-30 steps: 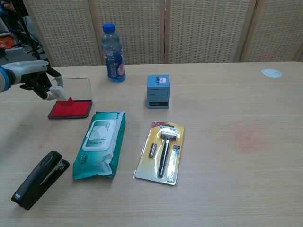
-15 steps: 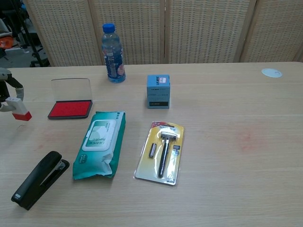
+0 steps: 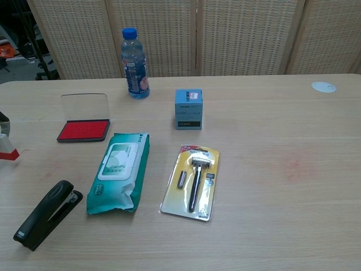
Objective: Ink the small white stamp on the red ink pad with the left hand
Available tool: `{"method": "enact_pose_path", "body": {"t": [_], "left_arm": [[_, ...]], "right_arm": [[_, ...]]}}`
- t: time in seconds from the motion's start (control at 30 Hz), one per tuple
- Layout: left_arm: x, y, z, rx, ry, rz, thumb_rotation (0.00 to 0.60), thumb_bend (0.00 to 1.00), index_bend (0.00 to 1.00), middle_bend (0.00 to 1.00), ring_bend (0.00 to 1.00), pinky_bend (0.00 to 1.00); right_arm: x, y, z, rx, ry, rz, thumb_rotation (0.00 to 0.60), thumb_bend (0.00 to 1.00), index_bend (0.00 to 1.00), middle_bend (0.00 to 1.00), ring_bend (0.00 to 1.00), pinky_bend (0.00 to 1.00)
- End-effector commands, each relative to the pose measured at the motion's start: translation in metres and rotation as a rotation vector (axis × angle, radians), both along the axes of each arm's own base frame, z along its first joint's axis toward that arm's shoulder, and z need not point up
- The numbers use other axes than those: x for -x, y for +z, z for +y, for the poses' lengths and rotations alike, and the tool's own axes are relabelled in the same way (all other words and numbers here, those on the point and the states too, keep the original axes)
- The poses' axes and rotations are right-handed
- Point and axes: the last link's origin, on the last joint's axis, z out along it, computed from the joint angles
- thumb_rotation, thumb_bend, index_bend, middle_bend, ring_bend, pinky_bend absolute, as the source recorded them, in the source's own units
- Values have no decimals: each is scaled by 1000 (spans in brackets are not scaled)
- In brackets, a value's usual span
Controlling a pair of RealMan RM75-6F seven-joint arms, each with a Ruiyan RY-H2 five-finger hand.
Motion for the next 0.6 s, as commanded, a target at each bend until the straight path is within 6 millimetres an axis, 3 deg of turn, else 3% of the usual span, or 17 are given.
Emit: {"method": "enact_pose_path", "body": {"t": [0.03, 0.6], "left_arm": [[2, -4, -1, 1, 2, -3, 600, 408, 605, 973, 1000, 956], [4, -17, -2, -13, -29, -19, 600, 356, 604, 973, 1000, 956]], "right_arm": [[0, 0, 0, 0, 0, -1, 600, 105, 0, 0, 0, 0], [2, 4, 1, 8, -1, -12, 600, 104, 0, 0, 0, 0]]}}
